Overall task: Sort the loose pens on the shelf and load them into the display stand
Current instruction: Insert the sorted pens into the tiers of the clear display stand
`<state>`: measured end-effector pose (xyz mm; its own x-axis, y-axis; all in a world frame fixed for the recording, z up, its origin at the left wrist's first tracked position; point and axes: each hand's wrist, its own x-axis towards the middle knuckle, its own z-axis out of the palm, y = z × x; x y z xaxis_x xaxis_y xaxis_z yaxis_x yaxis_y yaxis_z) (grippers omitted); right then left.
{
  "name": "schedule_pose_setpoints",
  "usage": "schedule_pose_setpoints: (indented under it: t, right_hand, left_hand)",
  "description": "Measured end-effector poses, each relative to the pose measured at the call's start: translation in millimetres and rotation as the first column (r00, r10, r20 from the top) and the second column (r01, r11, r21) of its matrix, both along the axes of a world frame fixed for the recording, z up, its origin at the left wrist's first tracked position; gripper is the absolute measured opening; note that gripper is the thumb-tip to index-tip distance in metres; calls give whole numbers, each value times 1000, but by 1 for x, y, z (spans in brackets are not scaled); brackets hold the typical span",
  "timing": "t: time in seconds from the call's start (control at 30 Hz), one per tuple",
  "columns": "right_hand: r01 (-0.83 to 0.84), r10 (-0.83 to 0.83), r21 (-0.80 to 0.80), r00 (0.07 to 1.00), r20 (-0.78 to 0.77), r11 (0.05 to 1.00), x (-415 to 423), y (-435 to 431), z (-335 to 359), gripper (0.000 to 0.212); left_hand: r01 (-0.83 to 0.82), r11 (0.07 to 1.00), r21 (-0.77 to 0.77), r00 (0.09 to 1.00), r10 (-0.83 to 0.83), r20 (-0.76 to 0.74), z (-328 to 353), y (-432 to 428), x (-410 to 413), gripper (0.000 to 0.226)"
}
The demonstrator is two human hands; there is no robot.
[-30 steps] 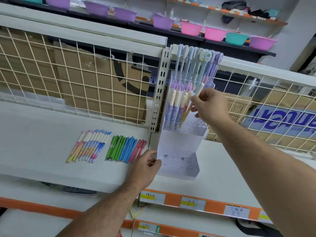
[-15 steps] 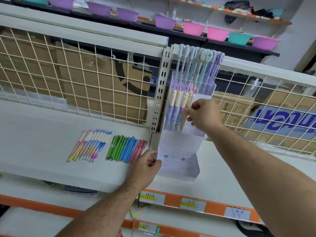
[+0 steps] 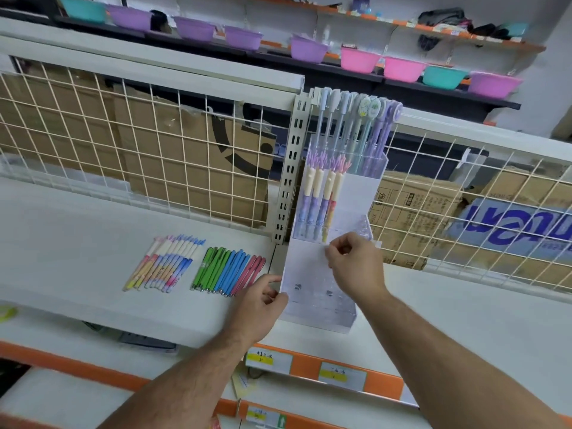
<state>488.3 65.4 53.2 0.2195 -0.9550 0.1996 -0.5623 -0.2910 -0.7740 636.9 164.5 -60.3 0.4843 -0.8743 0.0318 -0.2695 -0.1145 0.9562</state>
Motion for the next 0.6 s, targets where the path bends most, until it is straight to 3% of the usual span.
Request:
schedule_pose_setpoints:
  t: [0.13, 0.33, 0.6]
  right_hand:
    - [-39, 39, 2, 999, -4, 999, -4, 9, -21, 2]
    - [-68, 68, 4, 997, -33, 998, -5, 29, -43, 18]
    - [-72, 72, 9, 997, -21, 997, 31, 56, -63, 13]
  left_hand:
    - [-6, 1000, -3, 1000, 6, 3, 3, 0, -3, 27]
    - [36, 999, 8, 999, -36, 13, 6, 7, -6, 34]
    - [90, 996, 17, 994, -91, 61, 12, 27, 19, 31]
